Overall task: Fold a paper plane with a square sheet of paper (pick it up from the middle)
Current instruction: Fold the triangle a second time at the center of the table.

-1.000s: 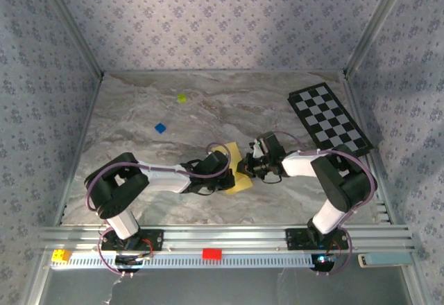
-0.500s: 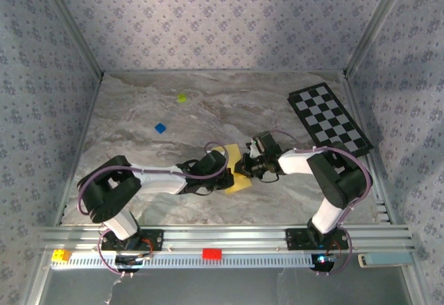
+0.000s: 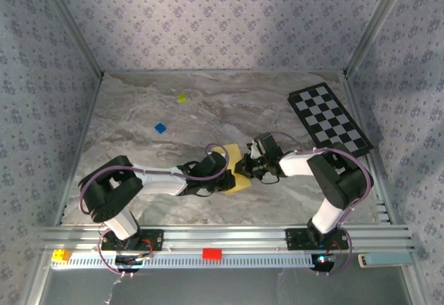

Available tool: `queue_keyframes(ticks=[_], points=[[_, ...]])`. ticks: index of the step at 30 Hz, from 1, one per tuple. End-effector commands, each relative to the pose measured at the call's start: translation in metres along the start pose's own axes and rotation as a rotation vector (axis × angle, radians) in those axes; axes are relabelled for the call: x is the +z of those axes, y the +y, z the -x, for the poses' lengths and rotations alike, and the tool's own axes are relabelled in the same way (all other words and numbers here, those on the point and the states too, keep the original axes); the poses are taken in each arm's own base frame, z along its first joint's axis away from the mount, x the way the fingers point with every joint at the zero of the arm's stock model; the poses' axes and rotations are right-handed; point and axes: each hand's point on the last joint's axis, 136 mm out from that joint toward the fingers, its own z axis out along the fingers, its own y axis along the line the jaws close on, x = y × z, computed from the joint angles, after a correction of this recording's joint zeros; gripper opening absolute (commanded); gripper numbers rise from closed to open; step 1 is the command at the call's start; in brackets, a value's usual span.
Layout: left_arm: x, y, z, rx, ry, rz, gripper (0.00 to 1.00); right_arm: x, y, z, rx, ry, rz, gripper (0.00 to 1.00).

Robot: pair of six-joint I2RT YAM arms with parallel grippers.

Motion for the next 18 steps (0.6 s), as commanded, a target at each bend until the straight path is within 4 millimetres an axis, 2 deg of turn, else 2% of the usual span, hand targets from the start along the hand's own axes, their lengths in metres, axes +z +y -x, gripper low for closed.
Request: queue_keyframes(ticks=[1,11,18], points=[[0.004,0.013,-0.012,-0.045,0.017,0.026,0.06,0.002,-0.043,-0.015,0.087,0.013,-0.143,0.01],[0.009,0.013,-0.032,-0.064,0.066,0.009,0.05,0.002,-0.050,-0.015,0.102,0.012,-0.155,0.01],[0.002,0.002,-0.026,-0.041,0.042,-0.024,0.07,0.002,-0.049,-0.014,0.101,0.011,-0.153,0.01]])
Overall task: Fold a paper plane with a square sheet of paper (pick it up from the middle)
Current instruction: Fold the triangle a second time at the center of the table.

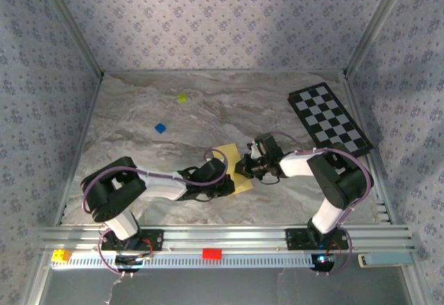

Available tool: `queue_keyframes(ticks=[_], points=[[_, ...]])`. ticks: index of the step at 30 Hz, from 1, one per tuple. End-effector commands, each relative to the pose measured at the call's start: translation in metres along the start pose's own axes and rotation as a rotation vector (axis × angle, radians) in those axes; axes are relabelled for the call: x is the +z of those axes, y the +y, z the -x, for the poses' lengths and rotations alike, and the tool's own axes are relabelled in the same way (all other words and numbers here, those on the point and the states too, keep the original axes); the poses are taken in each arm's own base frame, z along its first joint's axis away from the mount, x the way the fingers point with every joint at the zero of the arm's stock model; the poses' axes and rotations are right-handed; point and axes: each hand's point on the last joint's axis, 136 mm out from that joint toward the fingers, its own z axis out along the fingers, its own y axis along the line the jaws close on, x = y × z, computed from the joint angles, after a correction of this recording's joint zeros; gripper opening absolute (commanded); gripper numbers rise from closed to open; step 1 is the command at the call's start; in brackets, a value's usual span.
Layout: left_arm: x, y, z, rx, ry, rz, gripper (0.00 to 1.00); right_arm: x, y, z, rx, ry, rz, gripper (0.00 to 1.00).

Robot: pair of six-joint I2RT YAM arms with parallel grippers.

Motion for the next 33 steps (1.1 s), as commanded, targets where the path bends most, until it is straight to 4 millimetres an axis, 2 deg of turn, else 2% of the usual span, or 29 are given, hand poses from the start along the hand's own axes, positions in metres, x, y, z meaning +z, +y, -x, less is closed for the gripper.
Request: queue_keyframes(ticks=[1,4,10,18,21,25,28,33], points=[[-0.004,-0.007,-0.006,0.022,0.014,-0.023,0.07,0.002,-0.049,-0.016,0.104,0.021,-0.162,0.01],[-0.008,-0.014,-0.002,0.040,-0.011,-0.046,0.08,0.001,-0.048,-0.016,0.103,0.020,-0.159,0.01],[-0.011,-0.012,-0.001,0.031,-0.024,-0.060,0.09,0.002,-0.048,-0.016,0.102,0.025,-0.156,0.01],[-0.007,0.006,-0.010,-0.006,0.004,-0.005,0.07,0.002,-0.048,-0.017,0.102,0.024,-0.153,0.01],[-0.008,-0.002,-0.007,0.005,-0.004,-0.032,0.07,0.002,-0.047,-0.017,0.100,0.024,-0.151,0.01],[-0.018,-0.021,0.004,0.043,-0.047,-0.073,0.10,0.001,-0.045,-0.015,0.096,0.021,-0.148,0.01],[-0.030,-0.030,0.020,0.079,-0.110,-0.069,0.12,0.001,-0.044,-0.016,0.094,0.022,-0.141,0.01],[-0.043,-0.020,0.048,0.052,-0.167,-0.038,0.13,0.000,-0.040,-0.016,0.087,0.024,-0.124,0.01]])
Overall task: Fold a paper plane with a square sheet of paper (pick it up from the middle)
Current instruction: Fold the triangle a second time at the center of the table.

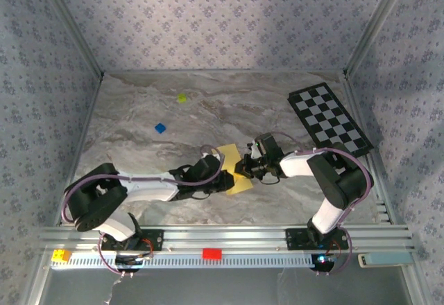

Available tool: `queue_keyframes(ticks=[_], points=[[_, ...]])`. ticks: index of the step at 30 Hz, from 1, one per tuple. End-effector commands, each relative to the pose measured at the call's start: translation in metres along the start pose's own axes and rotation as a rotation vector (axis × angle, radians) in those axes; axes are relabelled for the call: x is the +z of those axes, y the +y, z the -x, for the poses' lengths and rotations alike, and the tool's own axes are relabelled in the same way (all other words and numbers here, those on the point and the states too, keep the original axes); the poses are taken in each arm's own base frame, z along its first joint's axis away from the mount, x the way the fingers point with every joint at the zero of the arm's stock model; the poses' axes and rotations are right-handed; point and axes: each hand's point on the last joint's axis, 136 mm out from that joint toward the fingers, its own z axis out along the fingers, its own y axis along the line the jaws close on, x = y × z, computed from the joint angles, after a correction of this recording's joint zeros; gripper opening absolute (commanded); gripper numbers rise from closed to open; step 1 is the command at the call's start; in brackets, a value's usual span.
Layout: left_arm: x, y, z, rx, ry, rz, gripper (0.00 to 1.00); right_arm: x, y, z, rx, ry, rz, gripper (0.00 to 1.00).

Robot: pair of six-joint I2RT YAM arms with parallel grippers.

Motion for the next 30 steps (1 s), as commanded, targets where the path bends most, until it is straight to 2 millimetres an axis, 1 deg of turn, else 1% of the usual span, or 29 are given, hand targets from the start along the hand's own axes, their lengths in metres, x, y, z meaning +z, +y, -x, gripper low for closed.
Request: queue_keyframes(ticks=[1,4,7,12,14,19,22,27,28,30], points=[[-0.008,0.005,0.026,0.000,-0.063,0.033,0.14,0.000,-0.039,-0.015,0.086,0.022,-0.126,0.01],[-0.010,0.009,0.039,-0.017,-0.087,0.037,0.16,0.000,-0.037,-0.015,0.083,0.020,-0.122,0.01],[-0.006,0.002,0.046,-0.002,-0.072,0.014,0.16,0.000,-0.037,-0.015,0.084,0.021,-0.120,0.01],[0.008,-0.007,0.047,0.025,-0.018,0.005,0.11,0.000,-0.036,-0.015,0.083,0.022,-0.117,0.01],[0.015,-0.007,0.047,0.024,0.001,0.010,0.08,-0.001,-0.036,-0.015,0.084,0.022,-0.118,0.01],[0.033,0.011,0.037,-0.004,0.065,0.076,0.01,-0.001,-0.035,-0.014,0.084,0.018,-0.115,0.01],[0.039,0.031,0.026,-0.032,0.094,0.137,0.00,-0.002,-0.035,-0.013,0.083,0.015,-0.113,0.01],[0.040,0.057,0.010,-0.071,0.117,0.198,0.00,-0.004,-0.031,-0.009,0.079,0.006,-0.104,0.01],[0.039,0.060,0.007,-0.074,0.118,0.204,0.00,-0.004,-0.030,-0.009,0.079,0.005,-0.103,0.01],[0.038,0.059,0.006,-0.075,0.108,0.183,0.00,-0.005,-0.030,-0.007,0.079,0.001,-0.103,0.01]])
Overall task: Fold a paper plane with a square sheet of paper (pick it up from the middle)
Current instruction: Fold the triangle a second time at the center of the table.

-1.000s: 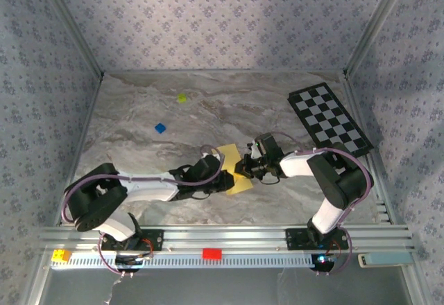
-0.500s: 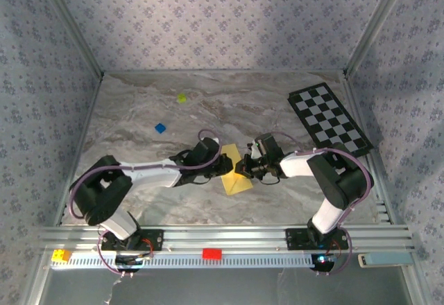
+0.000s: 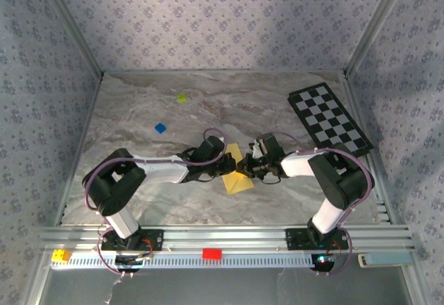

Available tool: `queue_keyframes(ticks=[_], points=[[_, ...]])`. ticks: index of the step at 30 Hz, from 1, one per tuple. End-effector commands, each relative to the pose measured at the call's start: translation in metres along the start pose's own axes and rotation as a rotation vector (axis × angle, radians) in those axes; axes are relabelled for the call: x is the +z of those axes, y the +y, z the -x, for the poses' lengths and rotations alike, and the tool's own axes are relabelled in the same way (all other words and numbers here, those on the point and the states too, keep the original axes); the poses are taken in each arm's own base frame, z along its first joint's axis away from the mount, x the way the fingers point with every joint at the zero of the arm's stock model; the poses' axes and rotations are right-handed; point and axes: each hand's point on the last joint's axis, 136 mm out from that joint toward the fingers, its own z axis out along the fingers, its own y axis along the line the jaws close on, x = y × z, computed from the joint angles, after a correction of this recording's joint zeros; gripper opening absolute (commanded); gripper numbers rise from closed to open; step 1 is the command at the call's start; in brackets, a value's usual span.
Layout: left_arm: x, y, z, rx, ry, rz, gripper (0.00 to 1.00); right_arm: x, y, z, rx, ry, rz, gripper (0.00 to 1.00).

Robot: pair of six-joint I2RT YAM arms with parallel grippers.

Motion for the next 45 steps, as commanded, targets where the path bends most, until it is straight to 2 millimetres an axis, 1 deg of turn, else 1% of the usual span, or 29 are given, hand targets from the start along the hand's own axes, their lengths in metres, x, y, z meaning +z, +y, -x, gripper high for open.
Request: queue_keyframes(ticks=[1,7,10,13,21,24,27,28,30,32,36,38,41,43,45], points=[[0.006,0.055,-0.037,-0.042,0.092,0.148,0.00,-0.002,-0.027,-0.009,0.061,0.012,-0.100,0.01],[0.000,0.029,-0.022,-0.017,0.032,0.046,0.00,-0.002,-0.030,-0.010,0.066,0.010,-0.107,0.01],[-0.006,0.023,-0.016,-0.012,0.010,0.040,0.00,-0.002,-0.031,-0.010,0.067,0.011,-0.107,0.01],[-0.008,0.018,-0.014,-0.007,0.006,0.029,0.00,-0.002,-0.031,-0.009,0.067,0.010,-0.106,0.01],[0.003,0.007,-0.016,0.014,0.038,-0.019,0.00,-0.004,-0.027,-0.008,0.061,0.005,-0.096,0.01],[0.009,0.014,-0.023,0.010,0.076,0.012,0.00,-0.005,-0.025,-0.007,0.059,0.000,-0.091,0.01],[0.013,0.017,-0.028,0.007,0.102,0.019,0.00,-0.006,-0.024,-0.007,0.057,-0.001,-0.089,0.01],[0.014,0.021,-0.030,0.003,0.106,0.038,0.00,-0.007,-0.024,-0.007,0.055,-0.001,-0.087,0.01],[0.014,0.038,-0.035,-0.010,0.122,0.112,0.00,-0.008,-0.020,-0.005,0.043,-0.005,-0.077,0.02],[0.013,0.050,-0.041,-0.014,0.133,0.150,0.00,-0.012,-0.016,-0.002,0.034,-0.016,-0.065,0.02],[0.010,0.063,-0.049,-0.026,0.133,0.174,0.00,-0.026,0.001,0.004,-0.022,-0.043,-0.024,0.05],[0.009,0.066,-0.051,-0.021,0.138,0.182,0.00,-0.030,0.012,0.005,-0.056,-0.048,-0.001,0.06],[0.010,0.061,-0.049,-0.002,0.137,0.173,0.00,-0.028,0.022,0.000,-0.088,-0.020,0.032,0.06],[0.010,0.059,-0.048,0.007,0.139,0.177,0.00,-0.021,0.018,-0.004,-0.073,0.004,0.018,0.05],[0.011,0.058,-0.047,0.018,0.141,0.181,0.00,-0.015,0.007,-0.007,-0.050,0.016,-0.014,0.04]])
